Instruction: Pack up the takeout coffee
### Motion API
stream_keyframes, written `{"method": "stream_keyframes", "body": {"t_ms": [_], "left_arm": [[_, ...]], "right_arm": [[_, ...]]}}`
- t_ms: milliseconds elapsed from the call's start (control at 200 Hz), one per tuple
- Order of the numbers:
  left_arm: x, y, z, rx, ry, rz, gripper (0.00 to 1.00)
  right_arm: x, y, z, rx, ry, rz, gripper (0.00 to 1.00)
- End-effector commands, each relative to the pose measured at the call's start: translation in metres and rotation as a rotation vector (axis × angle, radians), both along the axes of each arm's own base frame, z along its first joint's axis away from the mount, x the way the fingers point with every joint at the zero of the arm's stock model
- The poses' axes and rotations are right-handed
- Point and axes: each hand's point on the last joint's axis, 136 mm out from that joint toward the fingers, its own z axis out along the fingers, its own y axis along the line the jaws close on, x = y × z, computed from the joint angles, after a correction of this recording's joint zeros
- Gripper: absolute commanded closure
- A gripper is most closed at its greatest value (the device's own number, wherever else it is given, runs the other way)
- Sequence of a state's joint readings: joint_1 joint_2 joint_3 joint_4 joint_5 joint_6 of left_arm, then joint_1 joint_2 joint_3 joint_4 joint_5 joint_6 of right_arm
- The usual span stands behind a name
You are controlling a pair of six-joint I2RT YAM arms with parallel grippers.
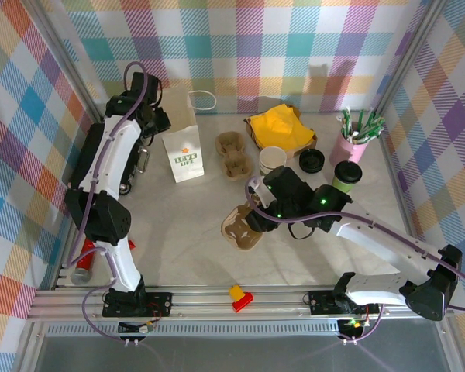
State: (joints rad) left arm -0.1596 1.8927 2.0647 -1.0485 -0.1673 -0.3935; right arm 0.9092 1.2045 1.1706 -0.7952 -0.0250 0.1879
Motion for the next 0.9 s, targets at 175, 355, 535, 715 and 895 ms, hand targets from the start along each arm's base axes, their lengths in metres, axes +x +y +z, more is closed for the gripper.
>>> {"method": "stream_keyframes", "body": {"t_ms": [175,355,535,715,895], "left_arm": [[-0.017,0.003,0.011,-0.024,0.003,-0.023,0.93],[-0.037,-0.004,0.020,-0.089,-0.029,-0.028,0.95],[-0.073,-0.011,0.017,-0.162,-0.021,-0.039,0.97],[-0.119,-0.015,0.012,-0.208,0.003,-0.055,0.98],[-0.162,-0.024,0.008,-0.273,0.029,-0.078,1.00]], "right_arm": [[-0.003,-0.005,0.012,0.001,-0.014,-0.010,0.58],[-0.005,-0.007,0.018,0.010,-0.024,-0.002,0.58],[-0.006,-0.011,0.029,0.031,-0.049,-0.002,0.58],[-0.008,-0.017,0.036,0.028,-0.060,-0.009,0.58],[-0.012,-0.022,0.048,0.044,-0.078,-0.007,0.58]]}}
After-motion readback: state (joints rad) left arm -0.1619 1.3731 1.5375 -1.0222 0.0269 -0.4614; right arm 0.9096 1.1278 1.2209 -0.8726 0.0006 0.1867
